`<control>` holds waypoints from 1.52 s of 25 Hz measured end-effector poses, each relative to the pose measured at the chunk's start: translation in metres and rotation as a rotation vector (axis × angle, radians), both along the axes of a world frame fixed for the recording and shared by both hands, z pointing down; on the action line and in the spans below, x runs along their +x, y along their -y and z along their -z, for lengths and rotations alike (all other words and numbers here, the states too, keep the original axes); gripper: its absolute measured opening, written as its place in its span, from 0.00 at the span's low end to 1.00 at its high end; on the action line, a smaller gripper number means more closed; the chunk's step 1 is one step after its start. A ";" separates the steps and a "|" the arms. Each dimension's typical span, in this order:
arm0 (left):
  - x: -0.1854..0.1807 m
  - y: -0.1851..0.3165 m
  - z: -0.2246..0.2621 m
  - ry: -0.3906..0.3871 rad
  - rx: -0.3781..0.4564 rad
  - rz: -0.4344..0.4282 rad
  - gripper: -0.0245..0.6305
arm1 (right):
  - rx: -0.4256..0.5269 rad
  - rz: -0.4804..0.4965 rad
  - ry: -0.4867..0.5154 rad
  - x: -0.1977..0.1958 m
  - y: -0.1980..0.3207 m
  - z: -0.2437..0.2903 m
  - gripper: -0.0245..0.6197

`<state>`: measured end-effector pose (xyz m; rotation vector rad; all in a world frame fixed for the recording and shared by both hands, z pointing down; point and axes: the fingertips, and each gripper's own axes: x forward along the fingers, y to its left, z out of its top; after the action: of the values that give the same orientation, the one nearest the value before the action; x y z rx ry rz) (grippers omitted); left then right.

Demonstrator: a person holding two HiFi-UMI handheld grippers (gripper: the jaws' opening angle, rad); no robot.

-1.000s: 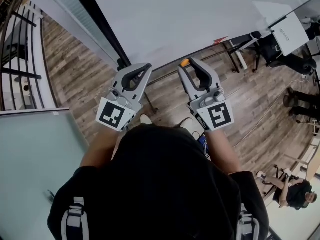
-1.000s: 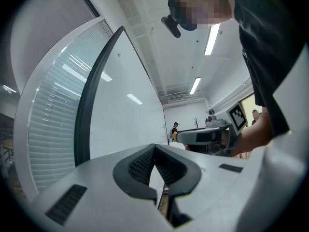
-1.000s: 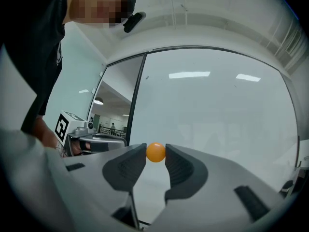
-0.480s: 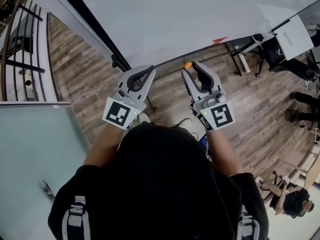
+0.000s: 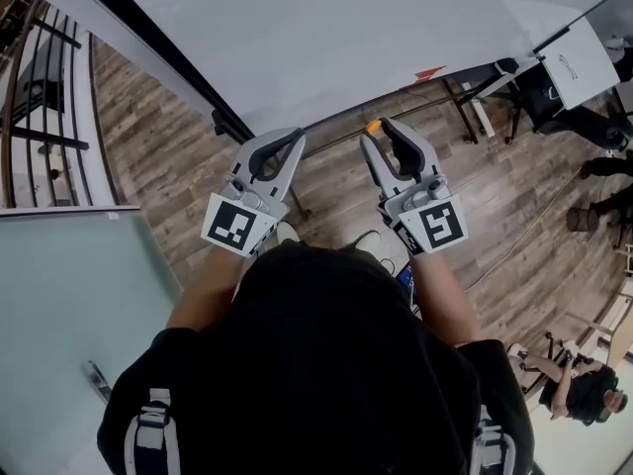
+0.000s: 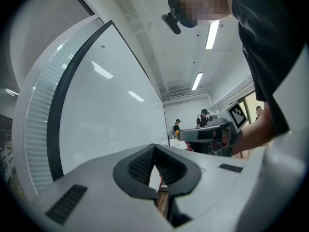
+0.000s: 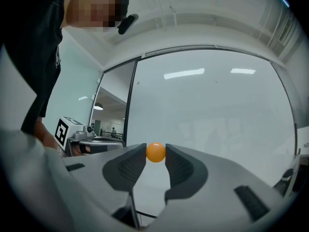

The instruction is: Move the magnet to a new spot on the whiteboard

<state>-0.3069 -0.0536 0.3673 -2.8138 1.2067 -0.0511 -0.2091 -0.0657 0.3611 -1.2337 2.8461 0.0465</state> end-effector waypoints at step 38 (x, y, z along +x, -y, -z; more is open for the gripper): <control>0.189 0.025 0.025 -0.013 0.009 -0.052 0.04 | 0.057 -0.110 0.033 0.201 0.019 0.024 0.22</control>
<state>-0.1176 -0.0787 0.3427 -2.8400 1.1333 -0.0238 -0.0080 -0.0846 0.3370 -1.3645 2.7266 0.1083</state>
